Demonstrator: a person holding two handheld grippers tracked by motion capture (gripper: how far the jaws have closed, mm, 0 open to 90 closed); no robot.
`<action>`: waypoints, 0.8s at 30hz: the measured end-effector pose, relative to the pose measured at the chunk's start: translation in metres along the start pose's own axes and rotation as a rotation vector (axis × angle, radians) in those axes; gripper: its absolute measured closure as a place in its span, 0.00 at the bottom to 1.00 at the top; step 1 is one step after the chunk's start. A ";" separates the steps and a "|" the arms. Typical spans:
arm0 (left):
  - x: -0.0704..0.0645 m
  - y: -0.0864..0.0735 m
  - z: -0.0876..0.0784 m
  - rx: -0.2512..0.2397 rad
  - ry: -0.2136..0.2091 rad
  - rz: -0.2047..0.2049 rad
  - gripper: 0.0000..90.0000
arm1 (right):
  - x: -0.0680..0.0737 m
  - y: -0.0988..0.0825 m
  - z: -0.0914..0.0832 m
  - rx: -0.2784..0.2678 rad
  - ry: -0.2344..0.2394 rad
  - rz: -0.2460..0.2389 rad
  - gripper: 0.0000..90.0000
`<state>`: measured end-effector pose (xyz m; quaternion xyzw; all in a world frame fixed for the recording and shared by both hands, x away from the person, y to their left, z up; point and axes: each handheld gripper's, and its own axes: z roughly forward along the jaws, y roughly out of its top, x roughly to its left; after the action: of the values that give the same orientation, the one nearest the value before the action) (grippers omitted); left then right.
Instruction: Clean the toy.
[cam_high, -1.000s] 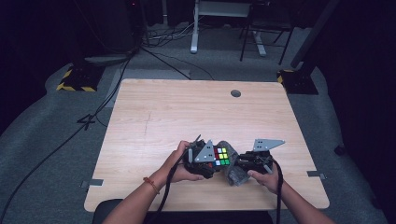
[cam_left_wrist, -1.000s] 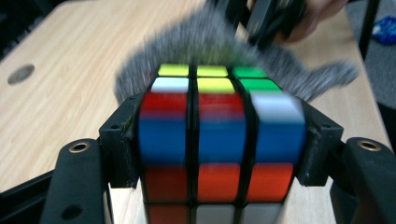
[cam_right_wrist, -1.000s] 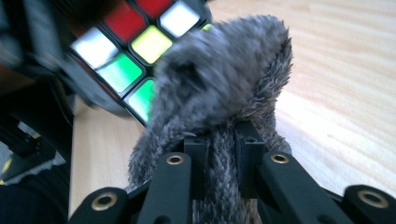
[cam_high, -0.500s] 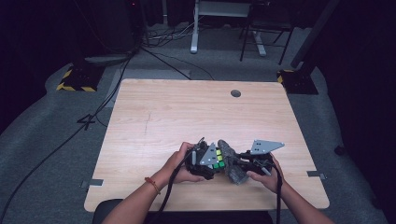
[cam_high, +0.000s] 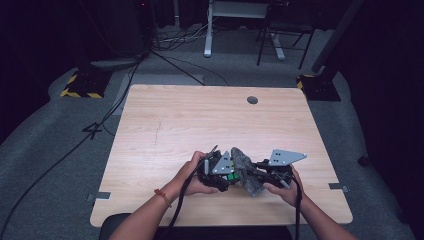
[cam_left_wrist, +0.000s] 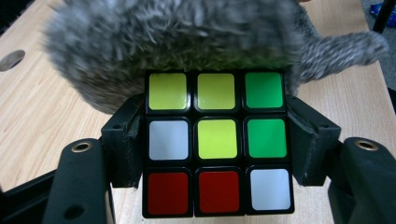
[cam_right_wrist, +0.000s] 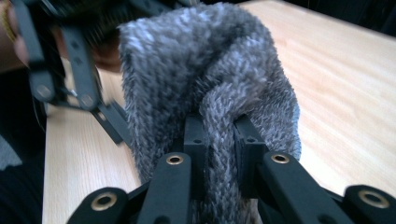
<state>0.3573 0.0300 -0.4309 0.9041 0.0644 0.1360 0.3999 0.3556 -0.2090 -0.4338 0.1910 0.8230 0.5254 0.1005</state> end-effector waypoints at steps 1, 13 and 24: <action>0.000 0.000 0.000 0.000 0.003 0.003 0.37 | 0.001 0.001 0.000 0.001 -0.002 -0.008 0.88; 0.000 0.002 -0.007 -0.026 -0.006 0.009 0.37 | -0.019 -0.027 0.015 0.176 -0.048 0.038 0.88; -0.003 0.001 -0.002 0.009 -0.017 0.022 0.37 | 0.000 -0.004 0.003 0.074 -0.033 -0.033 0.88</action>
<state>0.3535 0.0297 -0.4295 0.9077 0.0517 0.1322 0.3949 0.3559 -0.2078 -0.4391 0.1899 0.8431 0.4896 0.1155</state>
